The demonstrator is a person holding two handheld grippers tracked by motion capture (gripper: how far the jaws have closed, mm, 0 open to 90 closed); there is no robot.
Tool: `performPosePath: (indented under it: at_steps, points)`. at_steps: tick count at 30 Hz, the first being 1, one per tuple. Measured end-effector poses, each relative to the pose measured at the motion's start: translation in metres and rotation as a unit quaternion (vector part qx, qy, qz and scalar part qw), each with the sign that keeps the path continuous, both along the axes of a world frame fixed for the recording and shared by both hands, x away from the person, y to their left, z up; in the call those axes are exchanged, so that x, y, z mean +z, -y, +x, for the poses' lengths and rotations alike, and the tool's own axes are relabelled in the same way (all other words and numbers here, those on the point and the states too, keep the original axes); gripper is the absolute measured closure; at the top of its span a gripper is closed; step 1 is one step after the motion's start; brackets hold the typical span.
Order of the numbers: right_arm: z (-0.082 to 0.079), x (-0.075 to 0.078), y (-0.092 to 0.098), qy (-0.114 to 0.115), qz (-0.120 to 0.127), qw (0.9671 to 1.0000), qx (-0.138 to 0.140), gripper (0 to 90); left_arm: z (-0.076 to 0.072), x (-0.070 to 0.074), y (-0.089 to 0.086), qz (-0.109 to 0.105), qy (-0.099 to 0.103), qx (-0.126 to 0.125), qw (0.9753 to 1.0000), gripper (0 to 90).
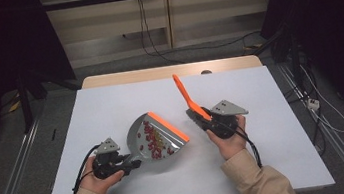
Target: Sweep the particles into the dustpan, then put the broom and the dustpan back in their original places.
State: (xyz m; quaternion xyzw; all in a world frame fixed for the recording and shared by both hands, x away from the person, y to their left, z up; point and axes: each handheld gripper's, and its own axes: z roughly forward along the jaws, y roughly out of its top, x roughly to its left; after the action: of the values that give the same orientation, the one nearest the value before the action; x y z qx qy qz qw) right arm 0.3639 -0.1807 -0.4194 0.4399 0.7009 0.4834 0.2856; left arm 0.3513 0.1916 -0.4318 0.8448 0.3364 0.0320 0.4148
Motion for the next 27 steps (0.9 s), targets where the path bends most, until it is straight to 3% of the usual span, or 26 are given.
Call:
performPosePath:
  at_steps: [6,13,18,25,27]
  points:
    - [-0.006,-0.003,0.023,-0.002,-0.014,0.9996,-0.024,70.8,0.005,0.003,-0.012,0.002,0.018,0.05,0.9986,63.3]
    - [-0.009,-0.008,0.051,-0.006,-0.036,0.9977,-0.057,70.8,0.014,0.001,-0.027,0.006,0.016,0.102,0.9946,63.2]
    - [-0.01,-0.013,0.072,-0.009,-0.049,0.9947,-0.089,70.8,0.021,-0.003,-0.035,0.018,0.015,0.145,0.9891,63.3]
    - [-0.009,-0.019,0.095,-0.015,-0.059,0.9909,-0.12,70.8,0.032,-0.008,-0.039,0.028,0.014,0.181,0.9831,63.2]
    - [-0.008,-0.019,0.099,-0.012,-0.075,0.9887,-0.129,70.8,0.034,-0.01,-0.04,0.031,0.013,0.188,0.9815,63.3]
